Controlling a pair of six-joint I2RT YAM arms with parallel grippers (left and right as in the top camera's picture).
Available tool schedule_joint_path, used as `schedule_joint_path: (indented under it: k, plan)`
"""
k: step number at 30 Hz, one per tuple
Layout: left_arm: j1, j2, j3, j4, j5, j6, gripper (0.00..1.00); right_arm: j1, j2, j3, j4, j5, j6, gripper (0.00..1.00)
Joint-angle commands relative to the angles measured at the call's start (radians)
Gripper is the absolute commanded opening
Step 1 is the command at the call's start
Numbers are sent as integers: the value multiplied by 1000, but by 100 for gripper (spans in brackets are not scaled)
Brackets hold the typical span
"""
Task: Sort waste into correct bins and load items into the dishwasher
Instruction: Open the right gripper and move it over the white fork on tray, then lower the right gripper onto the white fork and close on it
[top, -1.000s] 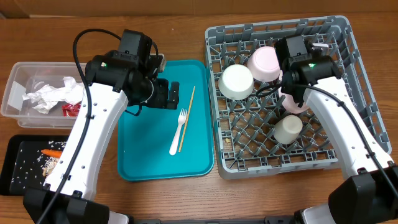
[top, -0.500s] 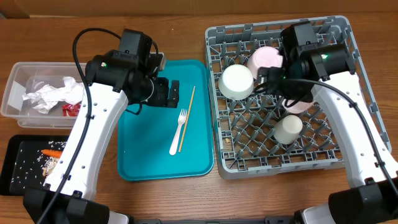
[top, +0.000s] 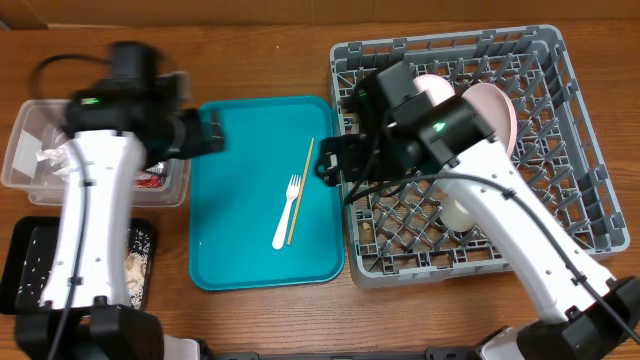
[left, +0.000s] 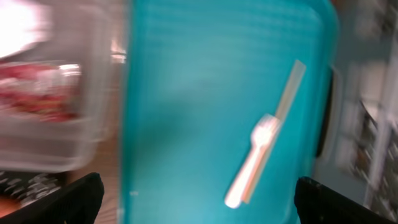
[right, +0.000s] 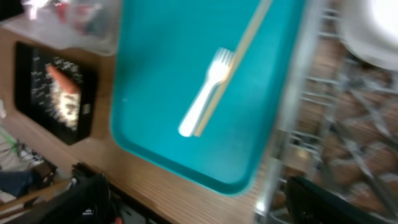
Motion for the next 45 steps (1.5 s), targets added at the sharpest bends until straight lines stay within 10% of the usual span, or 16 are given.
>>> schedule_joint_path:
  k: [1, 16, 18, 20, 25, 29, 33, 45]
  plan:
    - [167, -8, 23, -19, 2, -15, 100, 75, -11, -13, 66, -11, 74, 93]
    - [380, -8, 22, -36, 56, -32, 100, 330, 90, -247, 529, 338, 319, 69]
    - [380, -8, 22, -36, 56, -32, 100, 348, 124, -252, 550, 343, 315, 72]
    - [380, -8, 22, -36, 56, -32, 100, 359, 150, -252, 554, 335, 314, 100]
    - [380, -8, 22, -36, 56, -32, 100, 360, 158, -252, 553, 333, 314, 100]
    - [380, -8, 22, -36, 56, -32, 100, 360, 159, -252, 560, 334, 315, 58]
    - [380, -8, 22, -36, 56, -32, 100, 367, 169, -253, 559, 404, 407, 40]
    - [377, -4, 22, -32, 53, -32, 100, 484, 200, -254, 533, 748, 551, 41]
